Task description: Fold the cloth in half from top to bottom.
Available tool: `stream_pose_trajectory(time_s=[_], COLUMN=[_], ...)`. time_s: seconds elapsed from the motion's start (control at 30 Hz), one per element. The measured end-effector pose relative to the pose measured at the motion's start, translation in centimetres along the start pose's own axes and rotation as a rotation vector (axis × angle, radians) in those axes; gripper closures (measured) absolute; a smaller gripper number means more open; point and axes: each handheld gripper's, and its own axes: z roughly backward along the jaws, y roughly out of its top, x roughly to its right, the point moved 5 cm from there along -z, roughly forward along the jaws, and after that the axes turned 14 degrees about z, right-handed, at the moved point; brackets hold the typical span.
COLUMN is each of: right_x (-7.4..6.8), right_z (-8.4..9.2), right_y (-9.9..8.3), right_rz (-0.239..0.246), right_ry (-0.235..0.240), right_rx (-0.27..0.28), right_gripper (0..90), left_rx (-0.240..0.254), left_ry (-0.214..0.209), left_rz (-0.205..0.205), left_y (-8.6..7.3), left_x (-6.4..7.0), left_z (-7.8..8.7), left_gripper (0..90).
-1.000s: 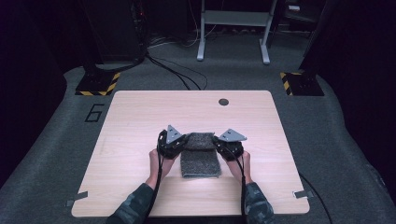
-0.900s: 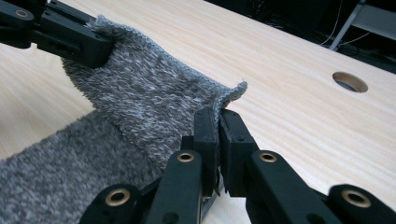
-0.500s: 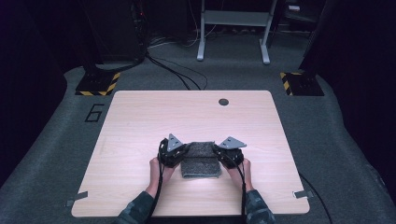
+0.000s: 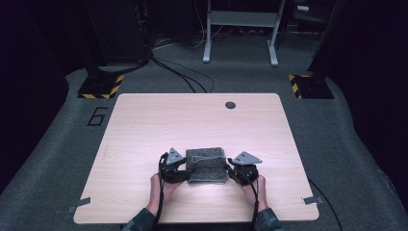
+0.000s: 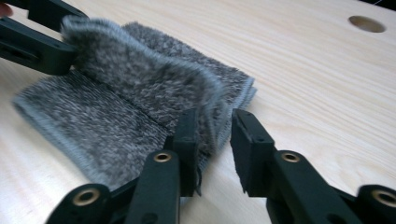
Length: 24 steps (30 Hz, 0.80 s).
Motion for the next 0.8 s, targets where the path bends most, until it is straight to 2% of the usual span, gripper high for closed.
stream_pose_trajectory(time_s=[0.1,0.17,0.2,0.27,0.37,0.43,0.5,0.57,0.6,0.67,0.8], right_x=[0.5,1.0,1.3,1.7,2.3,2.9,3.7,4.3,4.6,5.1,4.4], right_z=[1.4,1.9,1.9,1.6,0.4,-0.6,-1.9,-2.6,-2.9,-3.2,-4.4], right_y=[0.3,0.8,1.0,1.4,2.2,2.7,3.1,3.5,3.7,4.0,3.2], right_rz=[-0.029,-0.039,-0.047,-0.052,-0.059,-0.059,-0.065,-0.082,-0.1,-0.136,-0.134], right_ry=[-0.001,-0.004,-0.006,-0.011,-0.02,-0.021,-0.013,-0.017,-0.01,-0.011,0.034], right_rx=[0.03,0.052,0.057,0.051,0.032,0.004,-0.031,-0.04,-0.042,-0.047,-0.123], right_gripper=[67.7,64.3,62.3,58.7,55.4,54.6,53.6,53.0,52.8,52.4,48.0], left_rx=[0.044,0.063,0.06,0.072,0.077,0.052,0.022,-0.011,-0.027,-0.05,-0.09], left_ry=[0.016,0.033,0.033,0.057,0.091,0.107,0.121,0.12,0.124,0.119,0.1], left_rz=[0.013,0.026,0.039,0.057,0.089,0.108,0.103,0.104,0.095,0.104,0.068], left_y=[0.8,1.4,1.7,2.6,3.7,4.2,4.5,4.5,4.4,4.1,3.5], left_x=[-0.6,-1.2,-1.5,-2.3,-3.3,-3.9,-4.3,-4.5,-4.5,-4.4,-3.7], left_z=[1.5,1.9,1.9,1.7,0.9,0.0,-1.0,-1.9,-2.3,-3.0,-3.4], left_gripper=[37.2,33.6,32.1,29.2,26.1,23.1,22.6,22.1,21.9,21.6,21.1])
